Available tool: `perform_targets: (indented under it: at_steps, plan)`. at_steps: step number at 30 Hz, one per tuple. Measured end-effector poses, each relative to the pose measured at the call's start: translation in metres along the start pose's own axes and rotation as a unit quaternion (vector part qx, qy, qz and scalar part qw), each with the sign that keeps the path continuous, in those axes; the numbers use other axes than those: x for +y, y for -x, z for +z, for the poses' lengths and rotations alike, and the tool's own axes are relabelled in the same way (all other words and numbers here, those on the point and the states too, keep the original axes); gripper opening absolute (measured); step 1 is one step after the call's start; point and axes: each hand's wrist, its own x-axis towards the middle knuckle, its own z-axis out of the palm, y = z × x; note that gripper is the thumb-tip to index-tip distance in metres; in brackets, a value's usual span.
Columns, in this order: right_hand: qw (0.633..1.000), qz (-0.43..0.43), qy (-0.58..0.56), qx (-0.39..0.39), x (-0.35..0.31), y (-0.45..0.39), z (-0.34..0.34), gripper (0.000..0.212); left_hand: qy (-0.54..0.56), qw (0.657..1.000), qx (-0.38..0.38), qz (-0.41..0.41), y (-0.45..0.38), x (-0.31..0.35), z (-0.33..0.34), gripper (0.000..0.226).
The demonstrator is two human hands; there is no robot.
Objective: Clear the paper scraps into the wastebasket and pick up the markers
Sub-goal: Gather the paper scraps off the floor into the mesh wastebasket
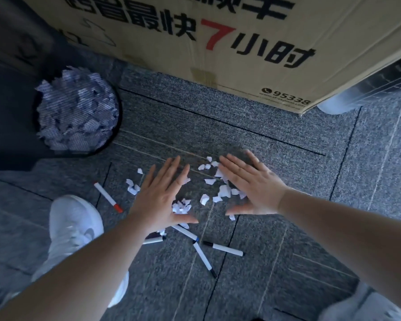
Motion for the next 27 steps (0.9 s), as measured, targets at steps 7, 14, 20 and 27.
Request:
perform_targets:
  at_steps: [7, 14, 20, 27]
  plan:
    - [0.999, -0.025, 0.02, -0.007, -0.019, 0.004, 0.01, 0.106, 0.027, 0.999, 0.005, -0.018, 0.03, -0.041, 0.011, 0.123]
    - [0.999, -0.032, 0.034, 0.012, -0.026, -0.004, 0.012, 0.101, 0.055, 0.998, 0.01, -0.036, 0.02, -0.029, 0.022, 0.124]
    - [0.998, -0.019, 0.008, 0.054, -0.044, -0.061, -0.002, 0.09, 0.041, 0.997, 0.059, -0.015, 0.007, -0.025, 0.022, 0.099]
    - [0.997, -0.051, 0.031, 0.053, -0.046, -0.074, -0.023, 0.08, 0.047, 0.998, 0.043, 0.028, 0.023, -0.035, 0.011, 0.097]
